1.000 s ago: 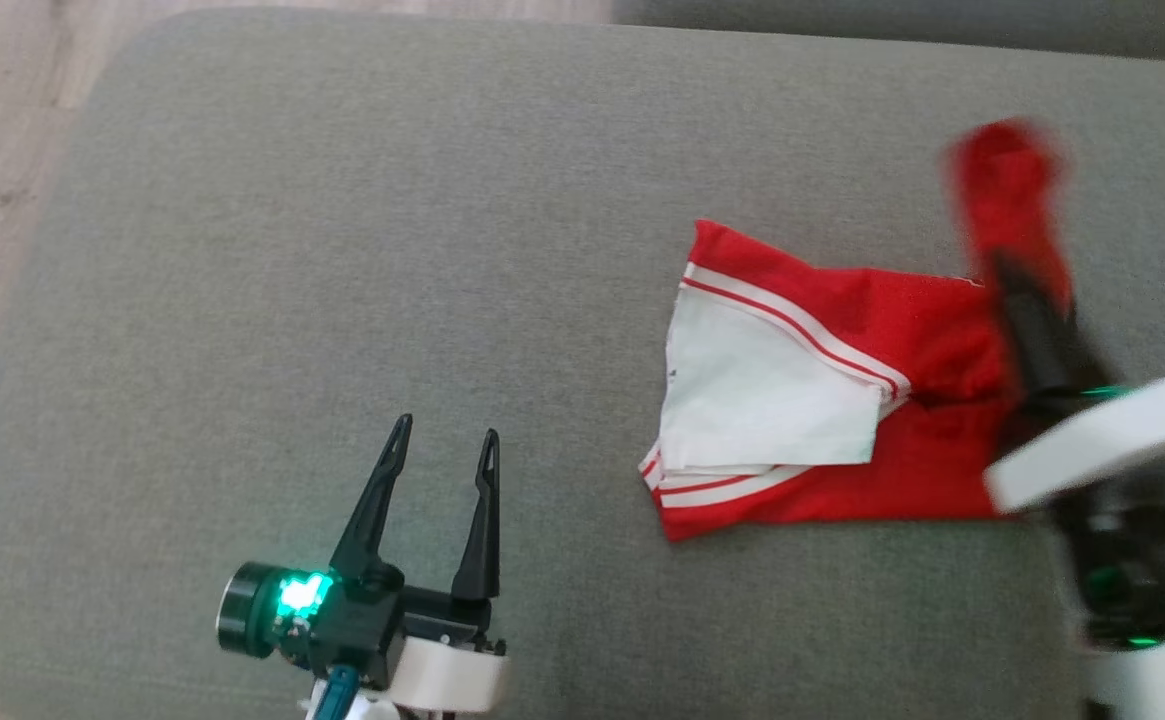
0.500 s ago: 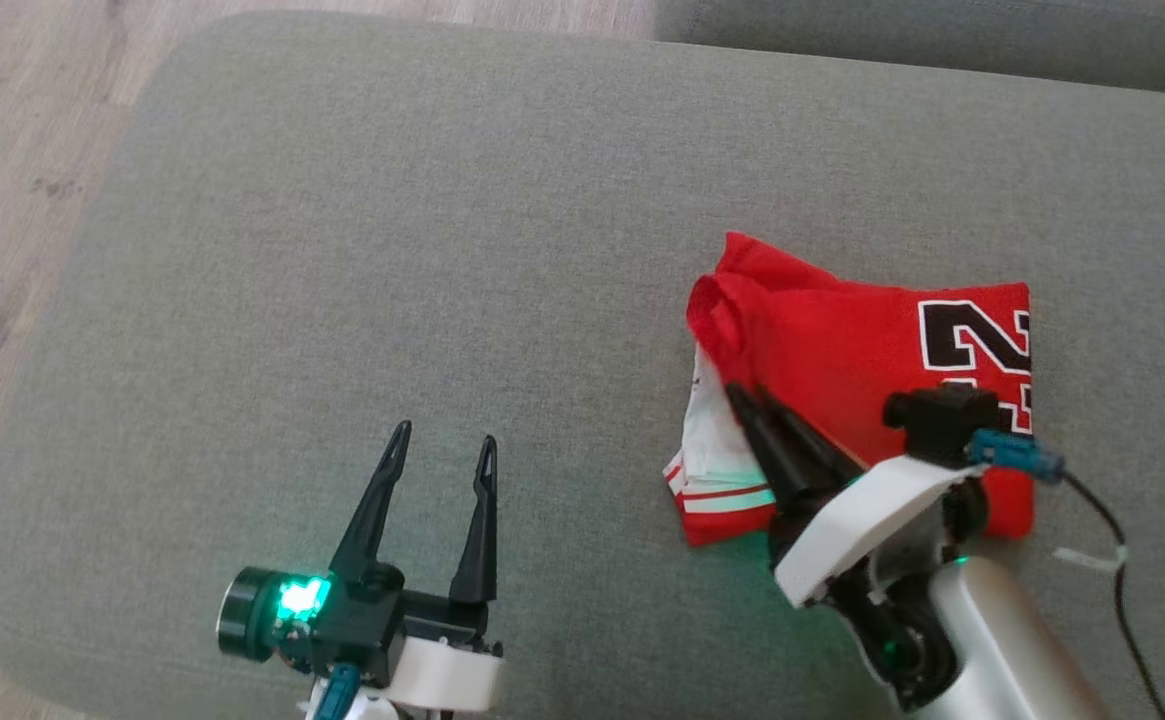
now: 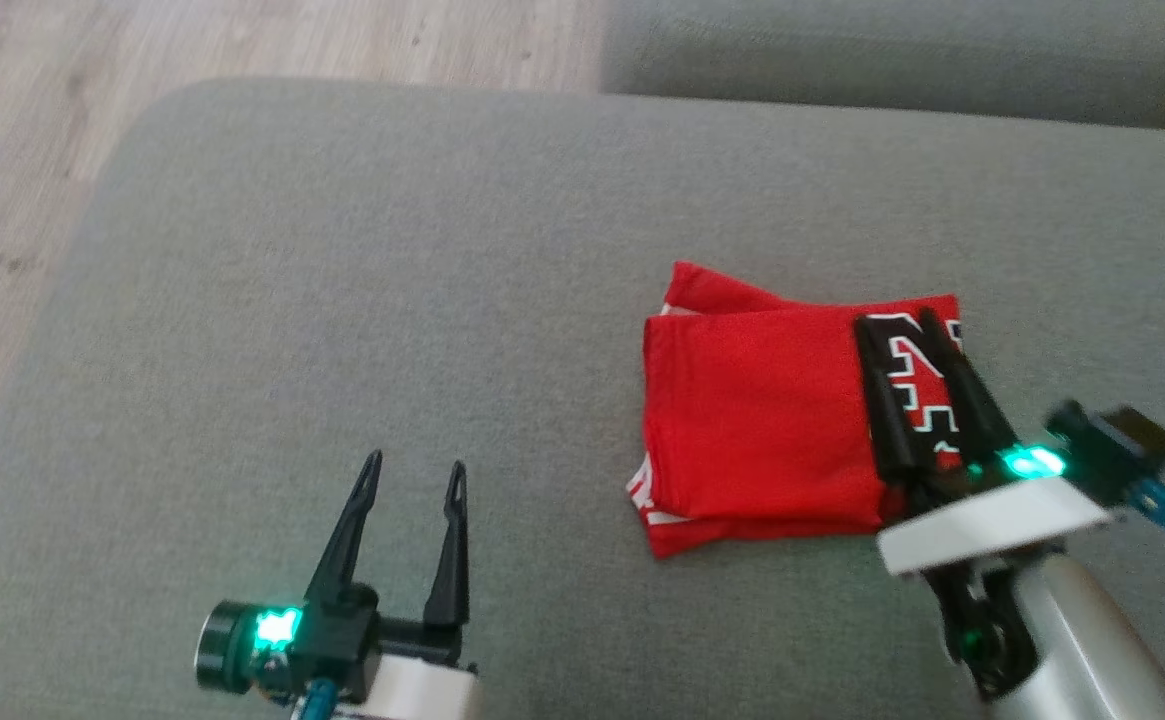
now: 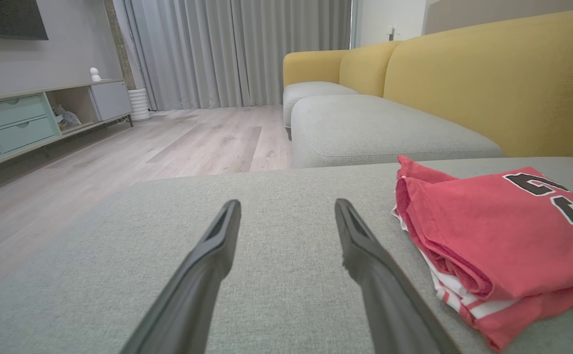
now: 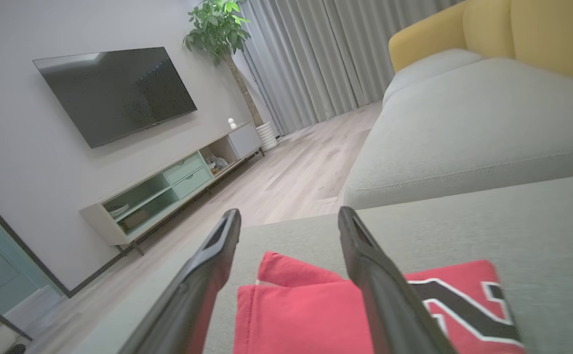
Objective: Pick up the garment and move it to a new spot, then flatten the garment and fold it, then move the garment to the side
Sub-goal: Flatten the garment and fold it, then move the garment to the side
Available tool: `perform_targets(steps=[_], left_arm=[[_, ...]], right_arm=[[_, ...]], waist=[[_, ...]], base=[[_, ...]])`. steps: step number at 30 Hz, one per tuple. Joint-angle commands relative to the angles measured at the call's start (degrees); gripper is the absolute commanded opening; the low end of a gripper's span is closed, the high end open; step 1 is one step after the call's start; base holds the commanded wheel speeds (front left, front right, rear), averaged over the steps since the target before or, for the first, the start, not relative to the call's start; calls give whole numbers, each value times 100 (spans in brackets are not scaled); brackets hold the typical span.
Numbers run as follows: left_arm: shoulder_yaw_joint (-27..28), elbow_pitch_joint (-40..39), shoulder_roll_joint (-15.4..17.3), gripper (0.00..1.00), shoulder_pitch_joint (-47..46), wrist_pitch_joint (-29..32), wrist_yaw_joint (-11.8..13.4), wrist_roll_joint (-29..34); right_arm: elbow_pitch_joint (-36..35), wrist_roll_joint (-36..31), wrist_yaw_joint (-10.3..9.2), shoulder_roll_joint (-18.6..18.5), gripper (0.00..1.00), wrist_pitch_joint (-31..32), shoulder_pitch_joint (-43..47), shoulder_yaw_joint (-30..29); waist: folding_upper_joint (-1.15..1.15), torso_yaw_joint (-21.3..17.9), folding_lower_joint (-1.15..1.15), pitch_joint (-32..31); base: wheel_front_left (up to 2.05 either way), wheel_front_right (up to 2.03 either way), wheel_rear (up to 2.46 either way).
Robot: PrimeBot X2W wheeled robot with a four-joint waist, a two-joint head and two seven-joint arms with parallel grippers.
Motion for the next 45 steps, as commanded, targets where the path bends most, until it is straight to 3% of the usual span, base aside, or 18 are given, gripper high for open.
perform_targets(steps=[1, 4, 7, 16, 31, 45], left_arm=[[258, -123, 9, 100, -9, -46, -32, -5], [379, -64, 60, 100, 156, -46, -51, -35], [490, -2, 104, 100, 322, -46, -65, -44], [866, -19, 77, 100, 802, -46, -4, -81], [1071, -201, -27, 100, 1162, -46, -84, 9], [1121, -172, -54, 100, 1167, -46, -165, 115]], right_arm=[[-155, -21, -4, -165, 100, -307, 69, 85], [60, -199, -4, -509, 100, -601, 266, 120], [302, -639, -4, -596, 100, -677, 453, -89], [333, -1840, -4, -25, 100, -684, 1235, -635], [445, -2531, -4, 333, 100, -685, 1708, -869], [439, -2601, -4, 405, 100, -685, 1753, -868]], waist=[[0, -148, 0, -190], [0, -287, 0, -398], [0, -390, 0, -584], [0, -524, 0, -1006], [0, -447, 0, -1216], [0, -467, 0, -1196]], base=[[0, 0, 0], [0, 0, 0], [0, 0, 0], [0, 0, 0], [0, 0, 0], [0, 0, 0]])
